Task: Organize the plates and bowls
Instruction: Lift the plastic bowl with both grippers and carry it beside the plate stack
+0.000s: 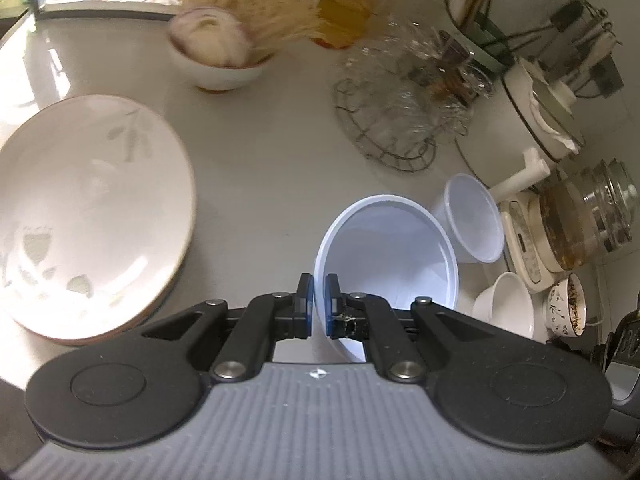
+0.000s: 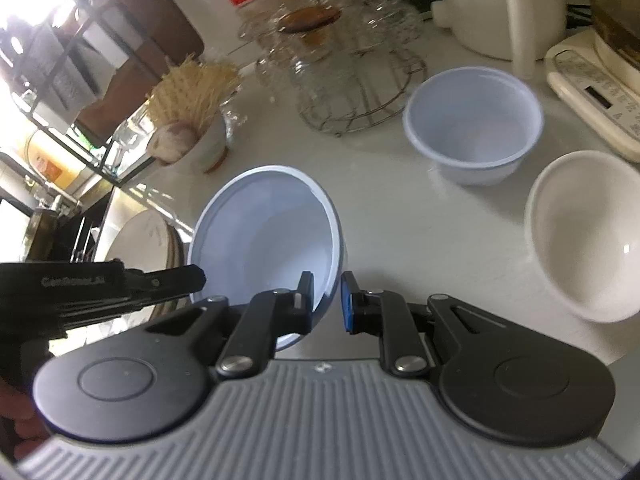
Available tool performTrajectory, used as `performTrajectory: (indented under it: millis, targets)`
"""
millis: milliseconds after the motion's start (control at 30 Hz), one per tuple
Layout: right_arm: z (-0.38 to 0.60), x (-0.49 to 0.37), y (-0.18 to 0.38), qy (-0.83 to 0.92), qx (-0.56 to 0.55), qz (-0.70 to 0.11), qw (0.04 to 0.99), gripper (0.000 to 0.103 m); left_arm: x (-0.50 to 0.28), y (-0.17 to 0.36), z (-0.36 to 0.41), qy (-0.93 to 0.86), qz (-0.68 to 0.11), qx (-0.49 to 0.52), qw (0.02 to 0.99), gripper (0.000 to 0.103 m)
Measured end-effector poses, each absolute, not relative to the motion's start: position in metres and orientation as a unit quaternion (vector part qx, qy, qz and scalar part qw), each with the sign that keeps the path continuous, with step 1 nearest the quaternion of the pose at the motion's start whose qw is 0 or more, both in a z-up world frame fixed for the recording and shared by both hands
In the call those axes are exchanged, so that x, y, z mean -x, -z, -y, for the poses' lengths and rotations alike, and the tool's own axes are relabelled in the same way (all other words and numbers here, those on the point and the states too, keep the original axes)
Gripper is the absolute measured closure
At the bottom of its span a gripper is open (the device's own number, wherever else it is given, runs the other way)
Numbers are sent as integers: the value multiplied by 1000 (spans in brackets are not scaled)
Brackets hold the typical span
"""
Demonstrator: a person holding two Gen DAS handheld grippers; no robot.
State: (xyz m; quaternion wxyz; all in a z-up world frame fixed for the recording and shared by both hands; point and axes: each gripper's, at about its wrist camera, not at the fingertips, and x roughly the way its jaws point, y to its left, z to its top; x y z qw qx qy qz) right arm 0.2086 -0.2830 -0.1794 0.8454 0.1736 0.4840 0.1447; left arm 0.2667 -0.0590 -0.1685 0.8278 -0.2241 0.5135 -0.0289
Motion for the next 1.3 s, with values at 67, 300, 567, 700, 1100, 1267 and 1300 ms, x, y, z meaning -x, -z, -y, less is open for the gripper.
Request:
performTrajectory:
  millis: [67,300,567,700,1100,1267,1300]
  targets:
    - [274,-209,181,-148,-173,-489,842,86,-263,171,50,23,-517,230,825,96]
    - [258,-210,194,-151,-170,-506,832,86,-260,183,35,14,-523,234,819,96]
    - [251,-209,203,-150,-166,-517,826,85,-262,197,28,11,-534,232,813,96]
    - [250,-208,208,-146,-169,-525,821,84,-263,201,28,12,-542,230,808,96]
    - [244,-212,211,-117,-189,-541,811,78,-272,205,28,13,-564,215,797,93]
    - [247,-205,199,-111,-196,-516,826,52,-266,194,19,18,-546,220,808,86]
    - [247,-204,197,-110,-196,-514,828,52,-264,189,17,19,-541,218,812,84]
